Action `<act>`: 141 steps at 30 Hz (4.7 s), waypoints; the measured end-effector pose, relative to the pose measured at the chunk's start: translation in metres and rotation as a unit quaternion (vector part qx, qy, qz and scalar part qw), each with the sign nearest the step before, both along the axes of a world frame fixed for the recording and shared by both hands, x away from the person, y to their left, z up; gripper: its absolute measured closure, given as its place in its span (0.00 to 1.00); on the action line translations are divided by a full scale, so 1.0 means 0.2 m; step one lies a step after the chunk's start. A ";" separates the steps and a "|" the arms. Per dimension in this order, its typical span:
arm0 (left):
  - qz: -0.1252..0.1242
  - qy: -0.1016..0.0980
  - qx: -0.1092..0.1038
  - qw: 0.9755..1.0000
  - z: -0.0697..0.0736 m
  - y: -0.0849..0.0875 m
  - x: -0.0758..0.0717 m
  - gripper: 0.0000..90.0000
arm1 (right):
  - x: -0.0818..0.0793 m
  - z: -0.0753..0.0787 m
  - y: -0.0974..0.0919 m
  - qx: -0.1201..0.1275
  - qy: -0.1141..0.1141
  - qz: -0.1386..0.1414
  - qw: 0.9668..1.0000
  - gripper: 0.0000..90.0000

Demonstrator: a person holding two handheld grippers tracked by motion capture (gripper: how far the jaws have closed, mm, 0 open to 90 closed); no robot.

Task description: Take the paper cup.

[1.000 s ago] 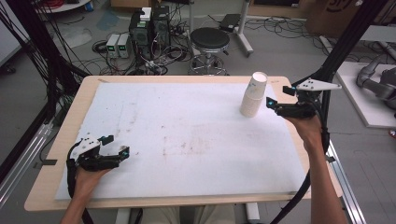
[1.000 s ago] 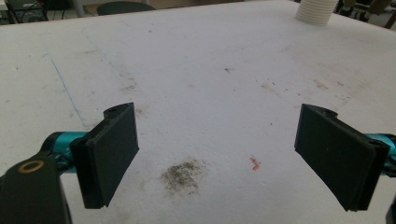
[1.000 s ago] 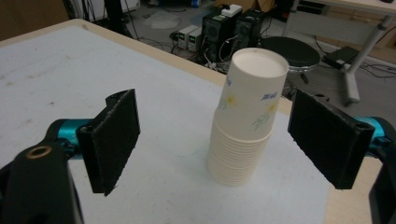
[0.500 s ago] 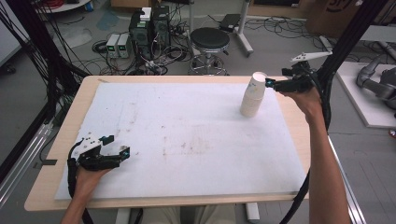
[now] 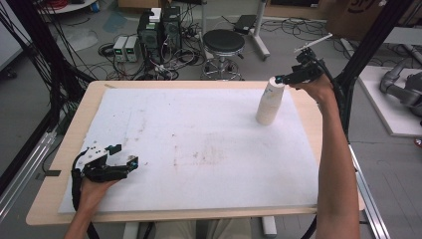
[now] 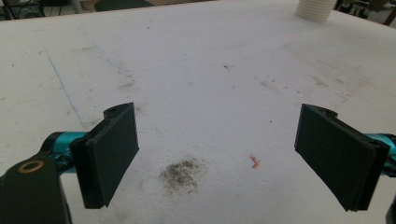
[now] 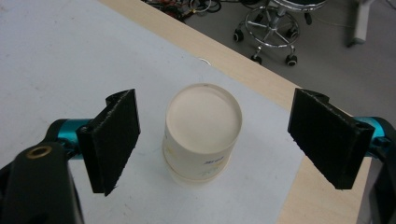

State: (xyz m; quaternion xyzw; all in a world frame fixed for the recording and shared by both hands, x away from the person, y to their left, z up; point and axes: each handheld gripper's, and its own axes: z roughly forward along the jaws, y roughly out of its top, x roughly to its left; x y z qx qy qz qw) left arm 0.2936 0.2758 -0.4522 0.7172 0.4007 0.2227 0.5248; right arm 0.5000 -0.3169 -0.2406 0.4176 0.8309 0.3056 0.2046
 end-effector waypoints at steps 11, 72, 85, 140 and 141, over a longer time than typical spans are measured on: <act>0.001 0.011 0.003 1.000 0.00 0.00 0.01 0.15 | 0.08 -0.02 0.05 -0.027 0.048 -0.011 0.998 0.19; 0.003 0.020 0.016 1.000 0.00 -0.02 0.02 0.15 | 0.10 -0.03 0.08 -0.034 0.081 -0.023 0.996 0.42; 0.001 0.020 0.008 1.000 0.00 -0.01 0.02 0.15 | 0.01 0.24 0.11 -0.026 0.035 -0.017 0.999 0.43; -0.015 0.010 0.015 1.000 0.00 -0.02 0.01 0.15 | -0.83 -0.29 0.54 0.181 -0.077 0.258 0.946 0.43; -0.015 0.010 0.015 1.000 0.00 -0.02 0.01 0.15 | -0.83 -0.31 0.54 0.184 -0.076 0.260 0.945 0.43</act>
